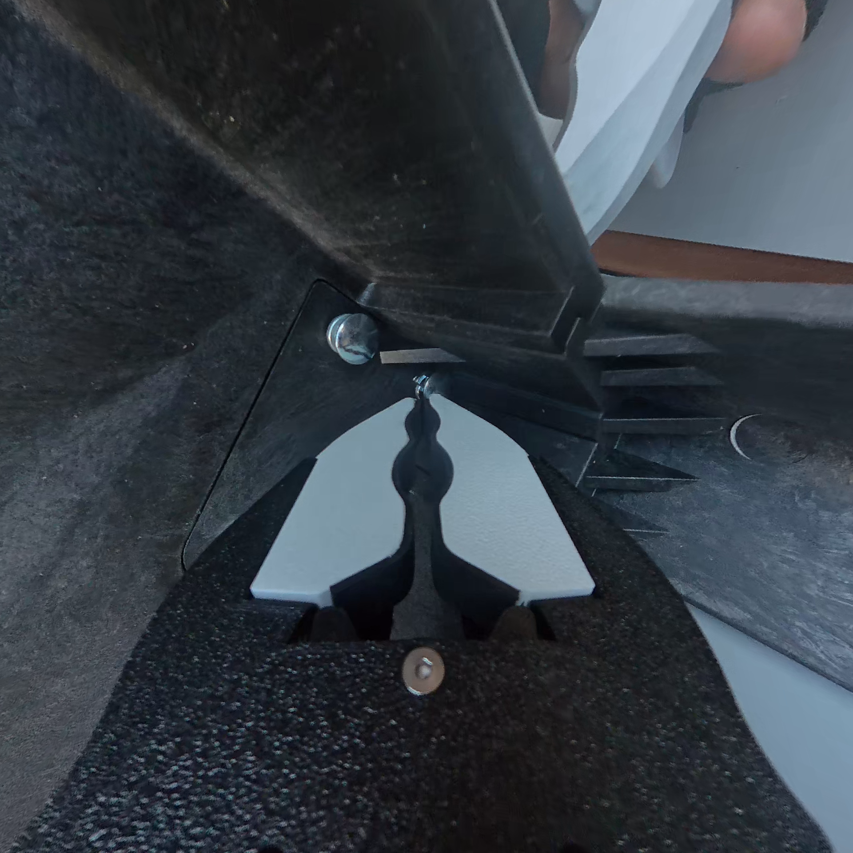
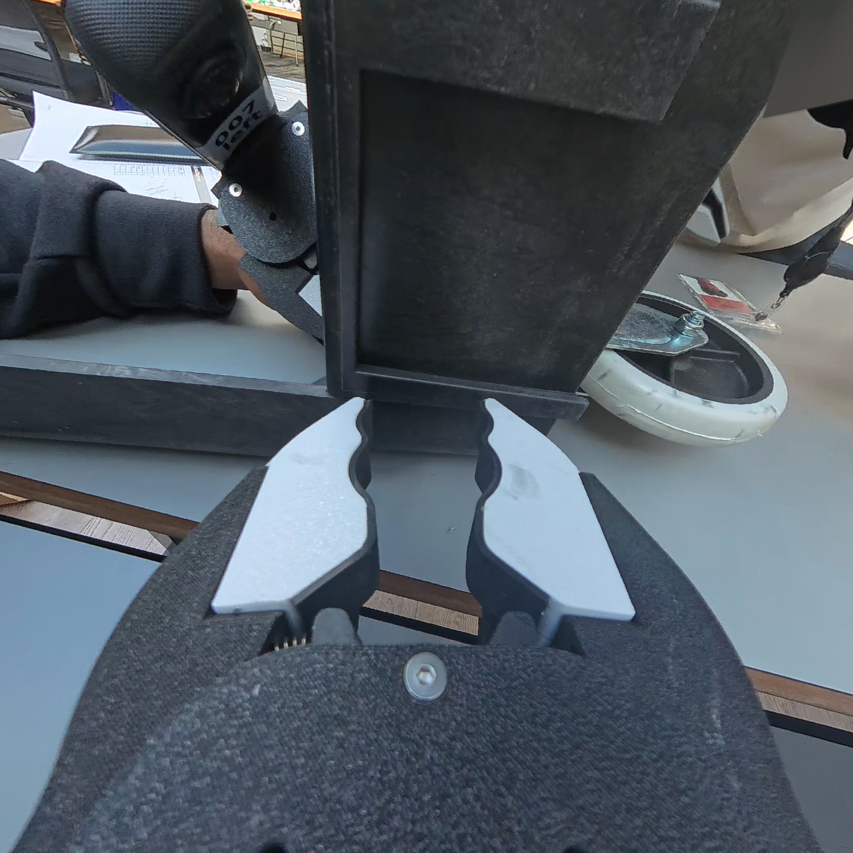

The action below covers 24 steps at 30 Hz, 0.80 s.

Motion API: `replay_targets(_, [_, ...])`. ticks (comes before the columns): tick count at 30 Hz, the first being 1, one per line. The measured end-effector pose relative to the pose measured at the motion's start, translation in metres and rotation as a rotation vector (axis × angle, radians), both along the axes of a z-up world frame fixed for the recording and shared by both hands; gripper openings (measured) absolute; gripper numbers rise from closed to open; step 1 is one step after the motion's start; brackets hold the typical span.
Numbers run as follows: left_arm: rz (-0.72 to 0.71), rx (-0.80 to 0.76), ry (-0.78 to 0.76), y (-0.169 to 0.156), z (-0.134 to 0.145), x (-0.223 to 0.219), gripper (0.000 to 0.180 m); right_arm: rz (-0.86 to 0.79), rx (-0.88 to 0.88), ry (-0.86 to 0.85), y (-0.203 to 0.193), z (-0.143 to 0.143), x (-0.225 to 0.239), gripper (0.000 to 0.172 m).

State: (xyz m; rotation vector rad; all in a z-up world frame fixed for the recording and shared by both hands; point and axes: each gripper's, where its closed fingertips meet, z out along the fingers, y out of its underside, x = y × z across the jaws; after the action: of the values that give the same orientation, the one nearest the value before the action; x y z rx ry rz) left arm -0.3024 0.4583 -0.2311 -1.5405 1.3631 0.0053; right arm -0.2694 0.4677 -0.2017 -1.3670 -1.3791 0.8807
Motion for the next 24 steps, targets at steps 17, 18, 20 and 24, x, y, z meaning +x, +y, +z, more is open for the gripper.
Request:
replay_targets(17, [0.033,0.007,0.03,0.005,-0.003,-0.005,0.0,-0.036,-0.117,0.022,0.02,0.001,0.024,0.041])
replay_targets(18, [0.033,0.007,0.03,0.005,-0.003,-0.005,0.0,-0.032,-0.131,0.029,0.02,0.002,0.025,0.041])
replay_targets(20, [0.033,0.008,0.032,0.005,-0.003,-0.005,0.0,-0.026,-0.147,0.032,0.021,0.002,0.025,0.041])
replay_targets(24, [0.033,0.008,0.031,0.005,-0.003,-0.005,0.0,-0.019,-0.134,0.021,0.019,0.001,0.024,0.04])
